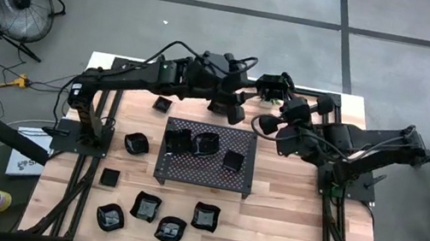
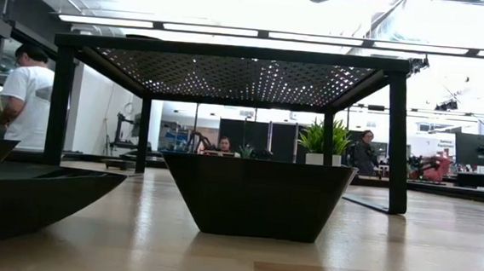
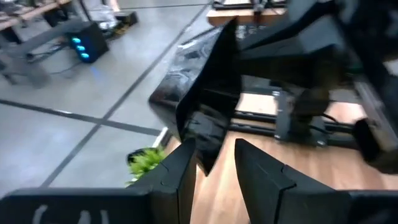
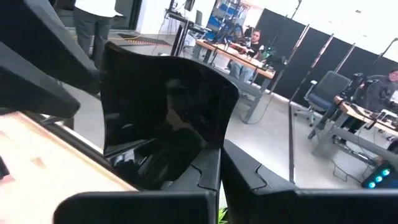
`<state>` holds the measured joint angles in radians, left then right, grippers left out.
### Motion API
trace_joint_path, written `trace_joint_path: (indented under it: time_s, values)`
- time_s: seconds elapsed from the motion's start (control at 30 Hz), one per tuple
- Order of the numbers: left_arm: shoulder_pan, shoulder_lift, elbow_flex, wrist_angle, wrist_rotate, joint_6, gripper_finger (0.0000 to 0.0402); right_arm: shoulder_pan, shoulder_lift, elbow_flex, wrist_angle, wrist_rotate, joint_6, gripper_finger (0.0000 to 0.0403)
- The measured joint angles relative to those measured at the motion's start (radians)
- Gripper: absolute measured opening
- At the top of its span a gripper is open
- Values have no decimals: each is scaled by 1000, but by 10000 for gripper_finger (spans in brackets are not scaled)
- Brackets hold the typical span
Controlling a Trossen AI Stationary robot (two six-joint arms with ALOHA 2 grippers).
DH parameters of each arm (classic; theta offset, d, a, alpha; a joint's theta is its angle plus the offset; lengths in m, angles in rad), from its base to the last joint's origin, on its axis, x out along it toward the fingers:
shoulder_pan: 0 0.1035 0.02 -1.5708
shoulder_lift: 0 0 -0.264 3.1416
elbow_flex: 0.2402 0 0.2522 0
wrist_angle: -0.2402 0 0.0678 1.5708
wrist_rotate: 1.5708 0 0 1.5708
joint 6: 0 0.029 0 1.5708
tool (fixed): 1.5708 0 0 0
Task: Pick & Place Mini shaped plates
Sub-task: Stack the distorted square plate on top of the distorted square plate on the shelf
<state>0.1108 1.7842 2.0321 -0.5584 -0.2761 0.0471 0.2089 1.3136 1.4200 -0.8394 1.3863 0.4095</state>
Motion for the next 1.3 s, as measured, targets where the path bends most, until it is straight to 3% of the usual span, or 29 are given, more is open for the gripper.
trace_joint_path:
  time_s: [0.37, 0.7, 1.03, 1.3]
  values:
    - [0, 3, 0, 25, -103, 0, 108, 0, 0, 0, 0, 60, -55, 4]
    - [0, 12, 1, 82, -102, 0, 108, -12, 0, 0, 8, 63, -64, 5]
    - [0, 38, 0, 103, -115, -20, 108, -14, -1, 0, 189, 60, -278, 4]
    - [0, 40, 0, 106, -127, -26, 108, -14, -1, 0, 216, 43, -306, 2]
